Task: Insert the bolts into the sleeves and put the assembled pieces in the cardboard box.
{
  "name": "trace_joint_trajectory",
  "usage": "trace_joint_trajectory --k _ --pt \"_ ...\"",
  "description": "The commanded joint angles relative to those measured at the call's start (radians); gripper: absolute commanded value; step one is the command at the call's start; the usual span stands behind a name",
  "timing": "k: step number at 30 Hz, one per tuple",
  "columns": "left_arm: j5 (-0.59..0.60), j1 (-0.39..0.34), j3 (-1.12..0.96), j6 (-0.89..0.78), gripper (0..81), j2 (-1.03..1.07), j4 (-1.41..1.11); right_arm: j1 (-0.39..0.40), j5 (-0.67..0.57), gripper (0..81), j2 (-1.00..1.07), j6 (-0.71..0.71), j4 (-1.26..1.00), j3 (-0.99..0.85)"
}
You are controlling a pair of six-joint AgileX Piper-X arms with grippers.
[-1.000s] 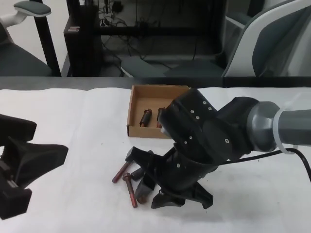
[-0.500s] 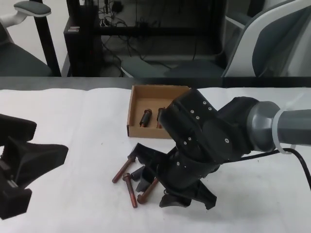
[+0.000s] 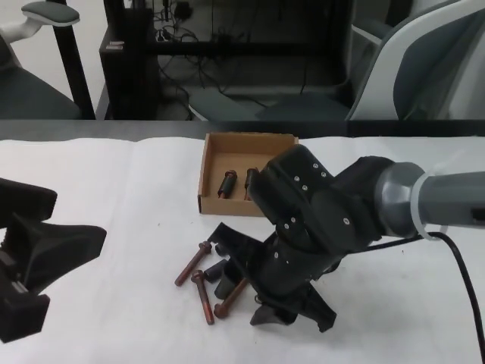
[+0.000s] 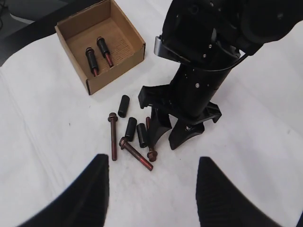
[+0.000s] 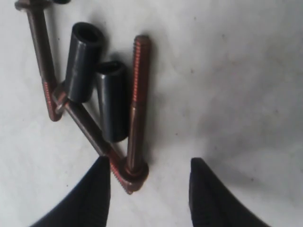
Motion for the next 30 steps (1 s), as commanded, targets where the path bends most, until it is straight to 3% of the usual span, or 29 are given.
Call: trace_joint_trajectory --k 1,10,15,30 --pt "-0.001 -0.001 -0.002 0.002 55.9 -0.012 -0.004 -0.006 -0.007 51.2 0.012 0.015 -0.01 -0.027" --pt "-0.001 -0.001 -0.002 0.002 55.9 -0.012 -0.05 -0.006 -0.021 50.7 0.051 0.015 0.012 -0.078" --pt "-0.001 -0.001 -0.002 0.002 55.9 -0.012 -0.051 -0.007 -0.021 37.4 0.051 0.015 0.041 -0.079" --pt "-0.001 -0.001 -0.002 0.002 55.9 -0.012 -0.051 -0.007 -0.001 37.4 0.051 0.007 0.055 -0.079"
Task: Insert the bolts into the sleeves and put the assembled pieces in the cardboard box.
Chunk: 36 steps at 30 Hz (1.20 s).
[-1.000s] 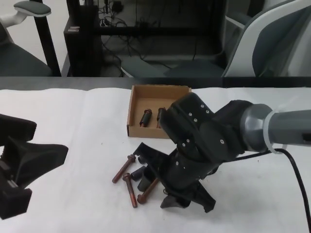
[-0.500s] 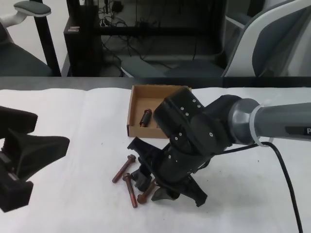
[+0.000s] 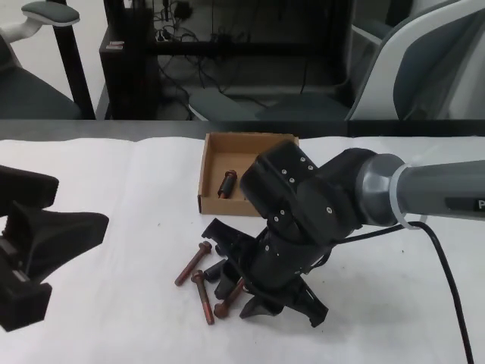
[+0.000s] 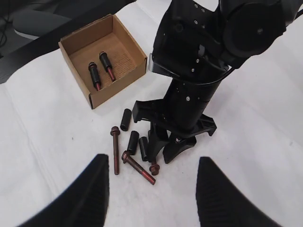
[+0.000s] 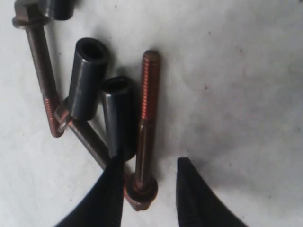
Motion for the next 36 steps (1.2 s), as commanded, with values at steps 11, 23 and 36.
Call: trace_joint_trajectory --k 11,23,36 --pt "-0.006 -0.001 -0.002 0.002 55.9 -0.012 -0.012 -0.004 -0.012 37.4 0.027 -0.007 0.003 -0.01" --pt "-0.032 -0.001 -0.002 0.046 55.9 -0.012 -0.01 -0.004 -0.031 37.1 0.056 0.001 0.0 -0.016" --pt "-0.034 -0.001 -0.002 0.046 55.9 -0.021 -0.01 -0.004 -0.069 1.1 0.082 -0.006 0.002 -0.039"
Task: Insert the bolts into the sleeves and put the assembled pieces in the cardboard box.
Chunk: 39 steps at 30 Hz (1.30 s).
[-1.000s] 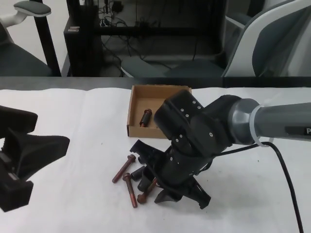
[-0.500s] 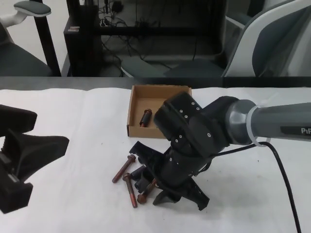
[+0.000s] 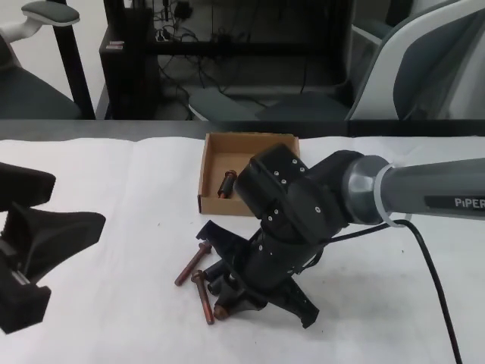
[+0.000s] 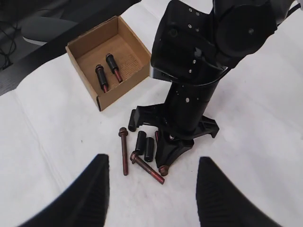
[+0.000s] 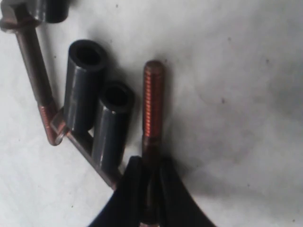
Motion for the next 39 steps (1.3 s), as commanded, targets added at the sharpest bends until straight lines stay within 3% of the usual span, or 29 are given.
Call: trace_joint_trajectory --k 1,4,11,17,26,36,39 --pt "-0.016 -0.001 -0.002 0.002 55.9 -0.021 -0.008 -0.002 -0.011 1.1 0.021 -0.008 0.0 0.0" --pt "-0.024 -0.001 -0.002 0.002 55.9 -0.027 -0.008 -0.002 -0.026 1.1 0.021 -0.012 0.0 0.0" --pt "-0.024 -0.001 -0.002 0.002 55.9 -0.027 -0.008 -0.002 -0.085 0.4 0.021 -0.165 0.013 -0.002" --pt "-0.024 -0.001 -0.002 0.002 55.9 -0.027 -0.008 -0.008 -0.082 0.4 0.009 -0.408 0.187 -0.023" --pt "-0.024 -0.001 -0.002 0.002 55.9 -0.027 -0.008 -0.078 0.087 0.4 -0.014 -0.878 0.487 -0.126" --pt "-0.024 -0.001 -0.002 0.002 55.9 -0.027 -0.008 -0.109 0.239 0.4 -0.016 -1.606 0.585 -0.237" --pt "-0.024 -0.001 -0.002 0.002 55.9 -0.027 -0.008 -0.096 0.245 0.4 -0.016 -1.889 0.603 -0.247"
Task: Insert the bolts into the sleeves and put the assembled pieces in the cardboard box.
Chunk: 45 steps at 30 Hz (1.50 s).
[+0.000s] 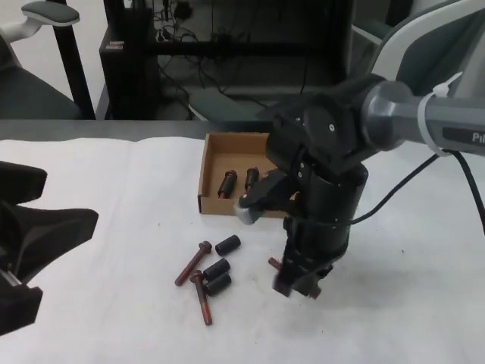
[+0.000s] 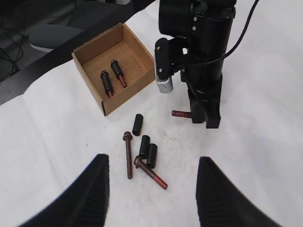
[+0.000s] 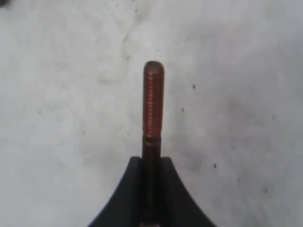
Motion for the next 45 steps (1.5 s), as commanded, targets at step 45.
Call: trace_joint_trajectory --k 45 --pt "-0.01 -0.001 -0.002 0.087 55.9 -0.008 -0.061 0.109 0.13 14.1 0.039 -1.112 -0.181 0.036"
